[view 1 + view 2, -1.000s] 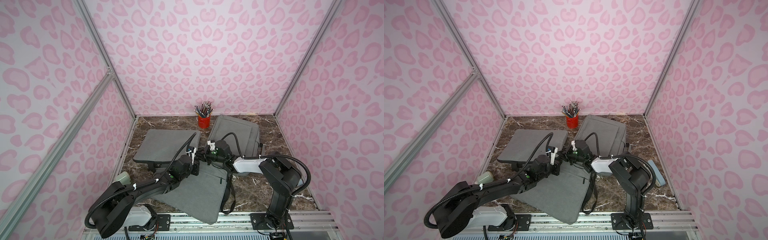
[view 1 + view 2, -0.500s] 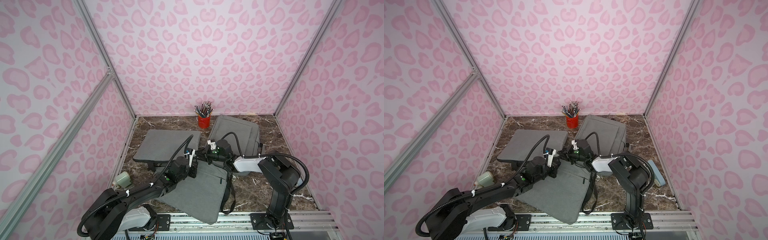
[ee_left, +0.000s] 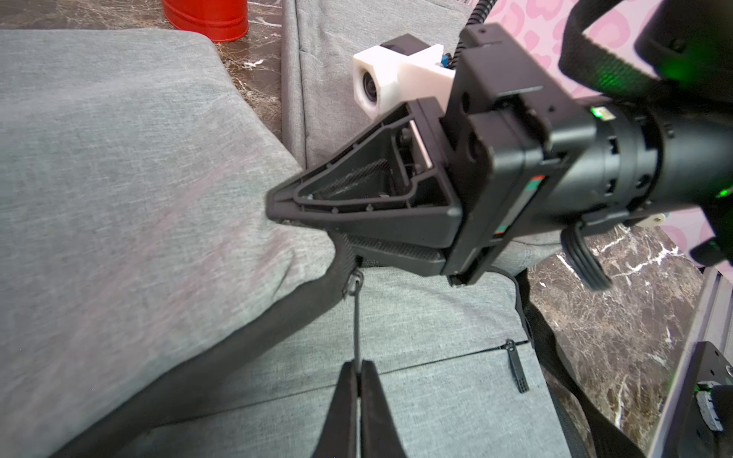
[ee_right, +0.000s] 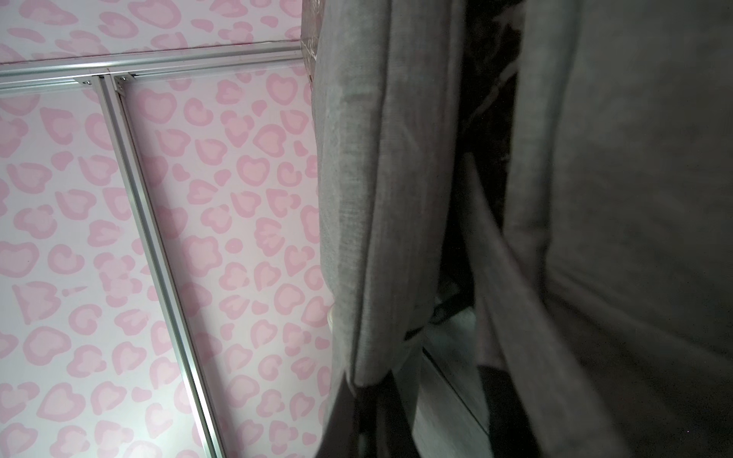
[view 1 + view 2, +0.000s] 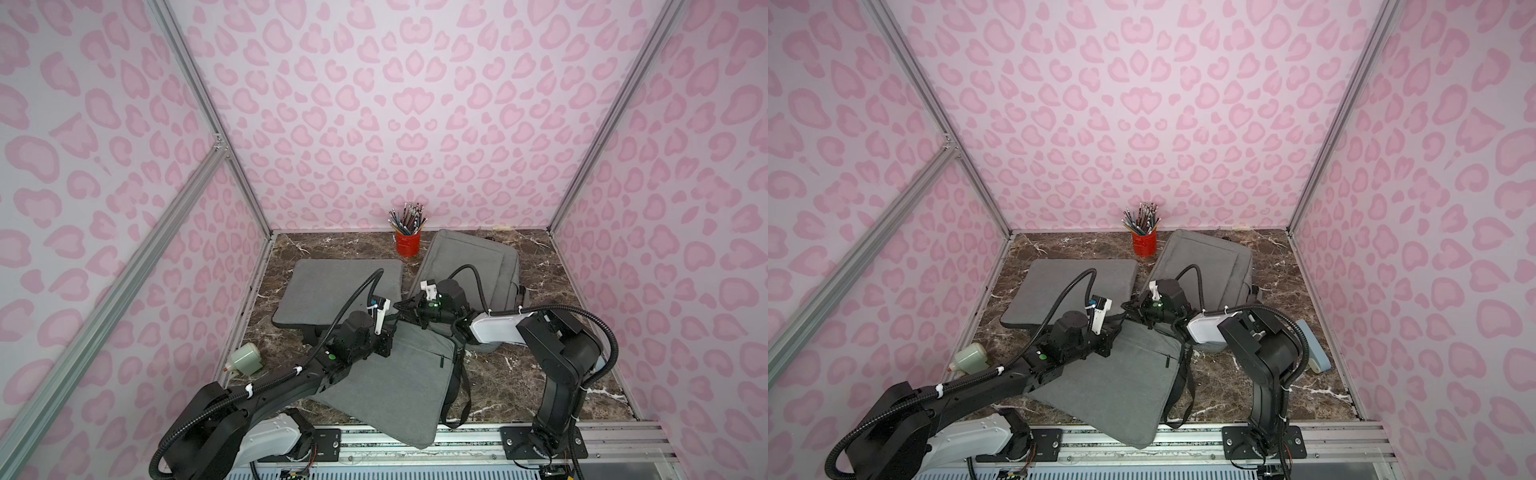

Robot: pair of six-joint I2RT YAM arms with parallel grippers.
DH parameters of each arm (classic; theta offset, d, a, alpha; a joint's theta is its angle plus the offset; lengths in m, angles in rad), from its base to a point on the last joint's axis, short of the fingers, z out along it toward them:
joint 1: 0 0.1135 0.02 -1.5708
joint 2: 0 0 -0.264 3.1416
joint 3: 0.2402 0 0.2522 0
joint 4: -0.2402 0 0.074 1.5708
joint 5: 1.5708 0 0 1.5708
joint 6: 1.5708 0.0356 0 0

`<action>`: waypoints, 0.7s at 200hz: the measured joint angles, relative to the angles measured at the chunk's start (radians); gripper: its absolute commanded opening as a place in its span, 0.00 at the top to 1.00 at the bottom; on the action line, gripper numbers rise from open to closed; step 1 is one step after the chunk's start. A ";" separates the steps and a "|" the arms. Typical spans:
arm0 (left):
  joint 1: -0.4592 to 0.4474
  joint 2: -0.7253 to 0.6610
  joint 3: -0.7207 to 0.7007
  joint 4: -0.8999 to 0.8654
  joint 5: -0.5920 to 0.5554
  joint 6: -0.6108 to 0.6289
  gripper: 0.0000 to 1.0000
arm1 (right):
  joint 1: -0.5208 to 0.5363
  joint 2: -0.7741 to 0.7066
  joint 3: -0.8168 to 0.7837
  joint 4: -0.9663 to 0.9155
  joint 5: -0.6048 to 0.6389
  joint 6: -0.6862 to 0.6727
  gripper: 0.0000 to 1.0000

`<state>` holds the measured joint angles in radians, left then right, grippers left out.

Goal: Open the zippered laptop bag and take out the laptop
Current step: Unzip the zipper on the zippered laptop bag.

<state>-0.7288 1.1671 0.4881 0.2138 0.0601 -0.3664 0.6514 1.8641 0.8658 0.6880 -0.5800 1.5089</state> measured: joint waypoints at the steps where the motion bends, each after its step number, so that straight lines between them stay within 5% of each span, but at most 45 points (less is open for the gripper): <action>1: 0.000 0.000 0.000 0.000 0.000 0.000 0.98 | 0.000 0.000 0.000 0.000 0.000 -0.001 1.00; 140: 0.022 -0.020 0.109 -0.319 -0.065 0.038 0.98 | -0.013 -0.038 -0.034 -0.051 0.038 -0.073 1.00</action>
<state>-0.7071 1.1473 0.5968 -0.1047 -0.0048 -0.3286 0.6384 1.8263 0.8322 0.6369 -0.5423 1.4361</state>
